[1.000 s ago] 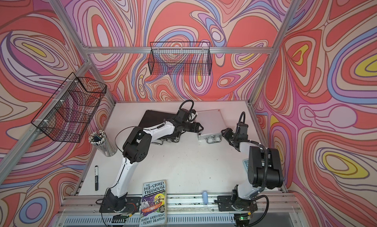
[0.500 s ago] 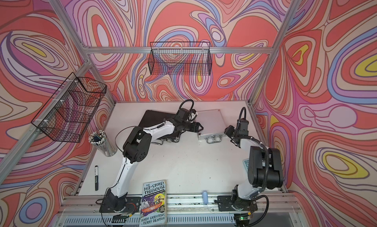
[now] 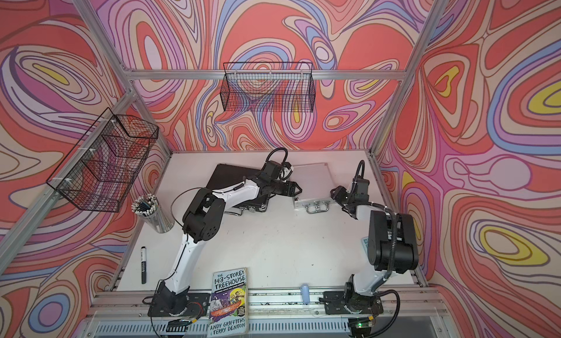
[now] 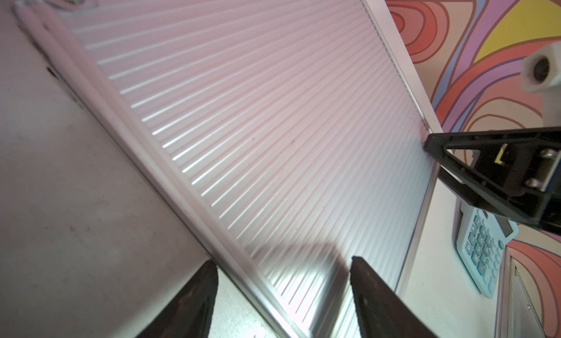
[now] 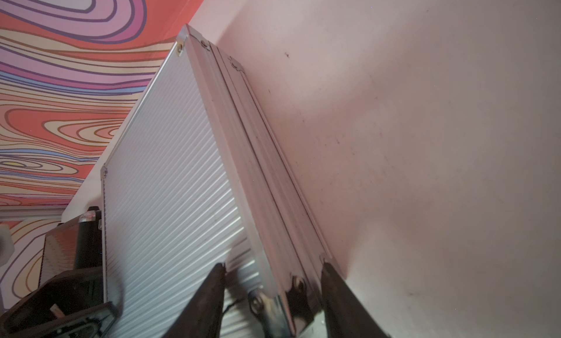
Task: Open the poker set cases
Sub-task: Open the case lid on the poker set case.
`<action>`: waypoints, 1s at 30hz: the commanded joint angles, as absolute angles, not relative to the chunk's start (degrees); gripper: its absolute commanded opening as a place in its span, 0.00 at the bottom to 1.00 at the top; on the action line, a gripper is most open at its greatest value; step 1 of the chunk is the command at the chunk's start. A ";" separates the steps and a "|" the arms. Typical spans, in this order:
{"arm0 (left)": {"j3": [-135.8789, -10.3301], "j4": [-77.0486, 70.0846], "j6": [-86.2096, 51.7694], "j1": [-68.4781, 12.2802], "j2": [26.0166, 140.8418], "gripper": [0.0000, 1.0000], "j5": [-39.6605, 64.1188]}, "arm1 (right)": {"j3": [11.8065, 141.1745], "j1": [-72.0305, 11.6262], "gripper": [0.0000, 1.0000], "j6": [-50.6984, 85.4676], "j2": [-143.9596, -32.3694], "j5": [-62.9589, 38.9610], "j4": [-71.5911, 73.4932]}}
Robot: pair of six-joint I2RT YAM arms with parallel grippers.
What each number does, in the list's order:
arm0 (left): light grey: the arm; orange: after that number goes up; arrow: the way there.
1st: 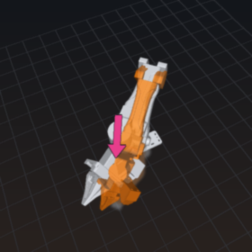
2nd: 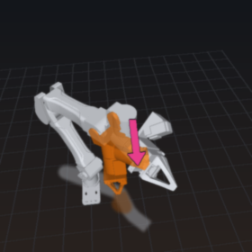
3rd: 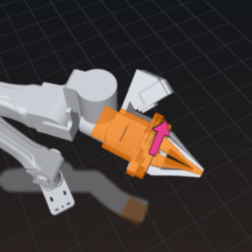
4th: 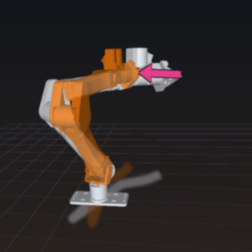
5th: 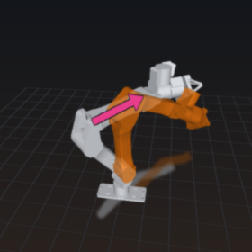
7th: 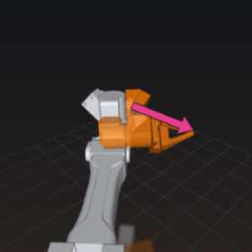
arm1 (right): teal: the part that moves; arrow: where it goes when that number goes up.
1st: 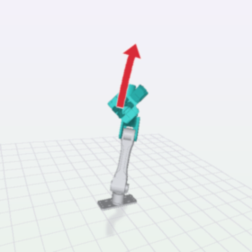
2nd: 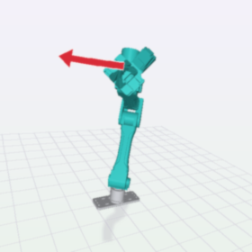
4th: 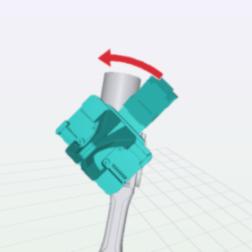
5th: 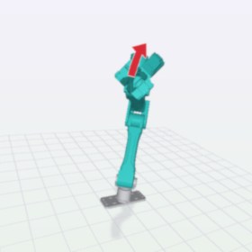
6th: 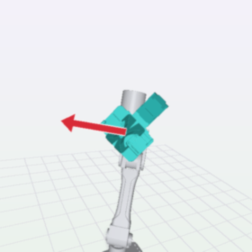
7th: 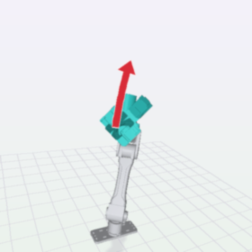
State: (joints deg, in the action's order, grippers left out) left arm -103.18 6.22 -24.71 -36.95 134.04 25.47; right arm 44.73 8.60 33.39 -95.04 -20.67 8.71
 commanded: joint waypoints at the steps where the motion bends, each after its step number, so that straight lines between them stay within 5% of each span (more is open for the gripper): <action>1: -104.22 5.61 -24.69 -37.05 135.50 0.70 27.03 | 42.97 7.73 0.51 37.74 -94.01 -27.74 11.30; 16: -105.84 6.87 -22.45 -36.66 135.15 0.70 27.86 | 40.18 7.73 0.51 39.11 -91.90 -16.98 6.73; 30: -103.52 4.89 -24.09 -36.70 134.21 0.70 28.98 | 39.93 7.46 0.51 44.11 -91.46 -26.32 12.95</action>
